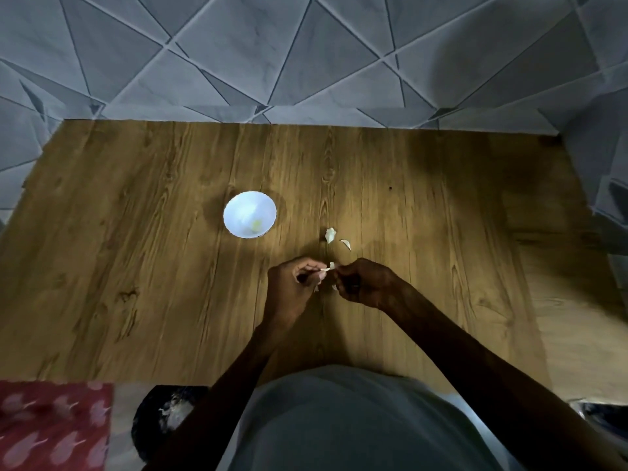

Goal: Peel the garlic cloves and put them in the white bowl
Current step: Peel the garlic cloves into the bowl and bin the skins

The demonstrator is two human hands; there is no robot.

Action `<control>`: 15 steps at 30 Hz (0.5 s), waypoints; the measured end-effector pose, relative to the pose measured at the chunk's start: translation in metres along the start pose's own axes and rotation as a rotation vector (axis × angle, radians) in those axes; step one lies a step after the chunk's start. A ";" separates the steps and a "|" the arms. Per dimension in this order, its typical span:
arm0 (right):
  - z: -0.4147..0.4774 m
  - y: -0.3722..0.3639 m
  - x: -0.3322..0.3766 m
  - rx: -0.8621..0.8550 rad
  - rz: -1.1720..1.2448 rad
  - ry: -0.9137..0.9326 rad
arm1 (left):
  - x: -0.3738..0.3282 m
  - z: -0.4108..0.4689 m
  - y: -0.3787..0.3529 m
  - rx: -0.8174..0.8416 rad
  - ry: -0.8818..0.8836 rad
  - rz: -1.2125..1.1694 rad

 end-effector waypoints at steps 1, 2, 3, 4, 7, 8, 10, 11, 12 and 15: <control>0.000 0.001 0.001 -0.015 0.003 0.016 | 0.002 0.000 0.001 -0.008 0.010 0.000; 0.001 0.003 0.001 -0.038 -0.041 0.055 | 0.005 -0.001 0.001 -0.017 0.025 -0.006; 0.002 0.005 0.003 -0.078 -0.143 0.120 | 0.007 -0.001 0.002 -0.025 0.045 -0.015; 0.003 0.007 0.005 -0.133 -0.295 0.209 | 0.010 -0.001 0.003 -0.033 0.064 -0.026; 0.004 0.006 0.012 -0.216 -0.785 0.542 | 0.015 0.000 0.004 -0.054 0.098 -0.046; 0.006 0.004 0.012 -0.210 -0.927 0.603 | 0.015 -0.001 0.004 -0.059 0.097 -0.044; 0.007 0.001 0.007 -0.191 -1.155 0.671 | 0.016 -0.004 0.005 -0.073 0.104 -0.056; 0.008 0.000 0.007 -0.199 -1.236 0.695 | 0.018 -0.004 0.005 -0.078 0.120 -0.073; 0.008 -0.001 0.006 -0.222 -1.303 0.716 | 0.020 -0.004 0.005 -0.084 0.138 -0.088; 0.009 -0.001 0.007 -0.268 -1.438 0.744 | 0.033 -0.005 0.005 -0.093 0.175 -0.085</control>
Point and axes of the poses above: each hand's wrist, its own z-axis towards the middle knuckle, its own y-axis out of the back of the hand, x = y × z, the point moved 4 cm from there along z, towards the middle knuckle
